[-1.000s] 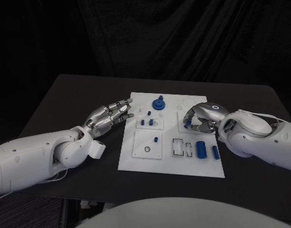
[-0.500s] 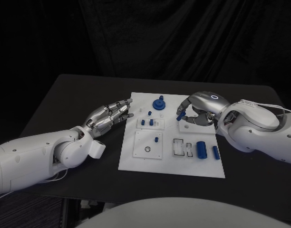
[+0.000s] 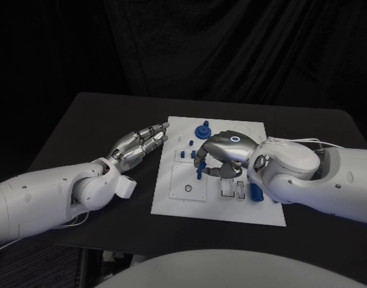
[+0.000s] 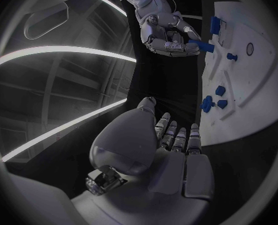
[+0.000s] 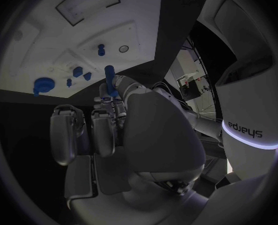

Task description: Assemble the parts on the task board

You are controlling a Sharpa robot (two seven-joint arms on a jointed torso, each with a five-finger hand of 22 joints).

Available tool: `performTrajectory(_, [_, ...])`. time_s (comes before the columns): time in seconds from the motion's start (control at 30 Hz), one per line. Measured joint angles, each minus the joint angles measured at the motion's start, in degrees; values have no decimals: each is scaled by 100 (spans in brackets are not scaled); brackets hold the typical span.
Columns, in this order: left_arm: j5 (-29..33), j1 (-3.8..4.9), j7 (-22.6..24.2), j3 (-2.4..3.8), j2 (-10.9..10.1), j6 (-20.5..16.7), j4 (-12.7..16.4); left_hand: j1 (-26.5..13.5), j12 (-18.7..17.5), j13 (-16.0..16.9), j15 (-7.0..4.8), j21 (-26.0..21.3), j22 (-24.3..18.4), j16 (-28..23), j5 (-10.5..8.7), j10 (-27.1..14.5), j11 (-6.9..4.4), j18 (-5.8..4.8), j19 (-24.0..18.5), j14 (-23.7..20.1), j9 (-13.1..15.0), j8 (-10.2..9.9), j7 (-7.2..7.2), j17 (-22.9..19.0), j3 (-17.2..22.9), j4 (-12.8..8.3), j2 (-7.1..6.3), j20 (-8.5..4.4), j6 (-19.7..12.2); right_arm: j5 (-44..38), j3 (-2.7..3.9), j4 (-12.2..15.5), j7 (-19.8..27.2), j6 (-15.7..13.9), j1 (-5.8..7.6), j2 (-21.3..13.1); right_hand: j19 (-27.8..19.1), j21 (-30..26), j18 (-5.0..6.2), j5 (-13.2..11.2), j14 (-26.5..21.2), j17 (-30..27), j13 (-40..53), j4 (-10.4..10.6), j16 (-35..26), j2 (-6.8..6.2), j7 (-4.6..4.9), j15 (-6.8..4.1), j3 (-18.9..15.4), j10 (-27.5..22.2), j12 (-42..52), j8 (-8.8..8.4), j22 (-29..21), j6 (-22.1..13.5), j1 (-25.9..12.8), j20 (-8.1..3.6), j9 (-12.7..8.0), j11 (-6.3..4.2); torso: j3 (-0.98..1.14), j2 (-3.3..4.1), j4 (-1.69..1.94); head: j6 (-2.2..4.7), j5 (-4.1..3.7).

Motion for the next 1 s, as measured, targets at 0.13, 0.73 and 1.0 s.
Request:
performTrajectory(0.13, [0, -3, 38, 0, 35, -2, -21, -37, -178, -15, -103, -73, -554, 0, 0, -92, -92, 1, -142, 3, -6, 0, -64, 0, -60, -31, -37, -100, -64, -282, 0, -93, 33, 36, -96, 225, 0, 0, 0, 0, 0, 0, 0, 0, 0, 0, 0, 0, 0, 2, 0, 0, 0, 0, 0, 0, 0, -2, 8, 8, -1, 0, 29])
performTrajectory(0.73, [0, -37, 105, 0, 100, 0, -63, -99, -308, -40, -182, -73, -579, 0, 29, -150, -194, -95, -139, 22, -75, -32, -75, 1, -51, -86, 25, -243, -176, -1029, 1, -464, 128, 211, -400, 647, 0, 0, 0, -107, -17, 0, -4, -13, 0, -35, 0, -17, 47, 9, -34, -28, -1, 0, -38, 0, 12, -9, 1, 10, 8, 0, 14])
performTrajectory(1.0, [1, -44, 106, 1, 93, -1, -66, -99, -308, -39, -181, -73, -579, 0, 108, -172, -171, -181, -139, 22, -71, -10, -72, 3, -98, -169, 25, -243, -173, -1143, 0, -511, 133, 254, -510, 643, 0, 0, 0, -291, -17, 0, 25, -7, 0, -3, -1, -17, 54, 91, -39, -29, -2, -1, -177, 0, 36, -89, -2, 18, -16, 0, -2])
